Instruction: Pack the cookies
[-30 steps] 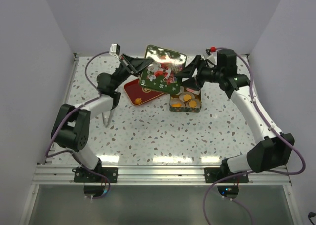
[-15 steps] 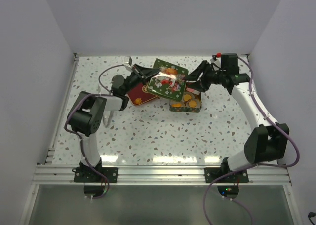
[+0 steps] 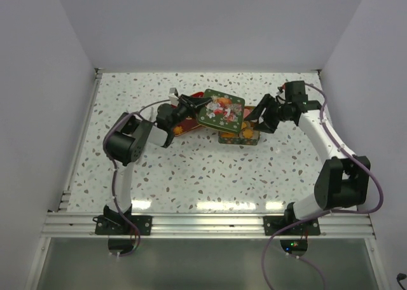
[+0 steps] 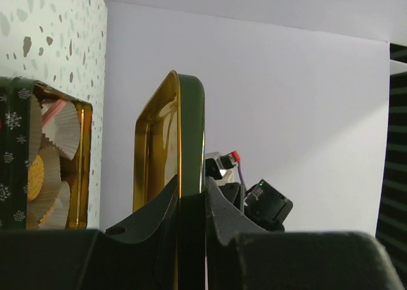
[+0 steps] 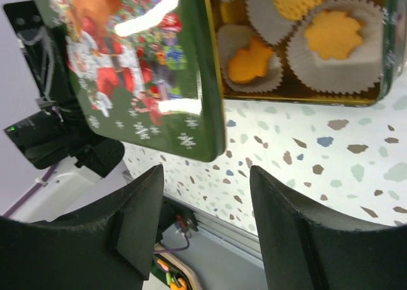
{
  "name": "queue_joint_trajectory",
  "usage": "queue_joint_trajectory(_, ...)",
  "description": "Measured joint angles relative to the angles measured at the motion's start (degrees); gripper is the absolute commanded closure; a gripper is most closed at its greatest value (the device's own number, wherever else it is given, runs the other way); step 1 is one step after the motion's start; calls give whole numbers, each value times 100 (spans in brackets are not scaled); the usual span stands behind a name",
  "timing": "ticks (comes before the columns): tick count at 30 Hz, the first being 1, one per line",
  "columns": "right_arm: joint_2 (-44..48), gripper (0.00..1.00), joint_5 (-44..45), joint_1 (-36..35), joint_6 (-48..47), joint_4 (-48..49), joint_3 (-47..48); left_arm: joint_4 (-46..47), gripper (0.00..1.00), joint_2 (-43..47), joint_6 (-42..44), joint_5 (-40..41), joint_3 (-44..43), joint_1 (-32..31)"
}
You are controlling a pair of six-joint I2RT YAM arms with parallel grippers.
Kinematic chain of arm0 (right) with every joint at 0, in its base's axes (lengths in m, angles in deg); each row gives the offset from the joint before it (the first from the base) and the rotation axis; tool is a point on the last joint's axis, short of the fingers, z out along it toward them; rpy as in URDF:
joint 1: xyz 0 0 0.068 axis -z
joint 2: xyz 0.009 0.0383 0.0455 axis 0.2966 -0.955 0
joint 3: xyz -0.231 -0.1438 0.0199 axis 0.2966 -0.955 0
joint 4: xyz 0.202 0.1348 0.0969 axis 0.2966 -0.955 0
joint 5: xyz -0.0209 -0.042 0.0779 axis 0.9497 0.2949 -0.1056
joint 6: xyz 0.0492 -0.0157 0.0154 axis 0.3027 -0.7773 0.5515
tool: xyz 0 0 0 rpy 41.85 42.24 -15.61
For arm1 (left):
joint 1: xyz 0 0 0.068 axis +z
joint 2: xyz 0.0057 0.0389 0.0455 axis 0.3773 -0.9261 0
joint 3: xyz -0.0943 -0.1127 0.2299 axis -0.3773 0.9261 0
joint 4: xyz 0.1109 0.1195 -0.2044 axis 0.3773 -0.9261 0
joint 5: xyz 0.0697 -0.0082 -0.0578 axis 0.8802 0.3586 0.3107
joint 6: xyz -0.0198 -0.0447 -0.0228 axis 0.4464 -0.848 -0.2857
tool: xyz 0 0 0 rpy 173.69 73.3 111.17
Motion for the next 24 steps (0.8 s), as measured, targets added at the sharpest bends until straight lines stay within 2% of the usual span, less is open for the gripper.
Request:
queue_joint_trajectory(6, -221, 38, 4, 35, 39, 369, -540, 7, 100, -262, -396, 352, -4, -92)
queue_joint_trajectory(18, -920, 40, -210, 42, 505, 1703, -505, 13, 100, -341, -726, 660, -57, -341)
queue_joint_trajectory(24, -1043, 67, -348, 46, 734, 2109, -494, -2, 100, -341, -743, 769, -55, -380)
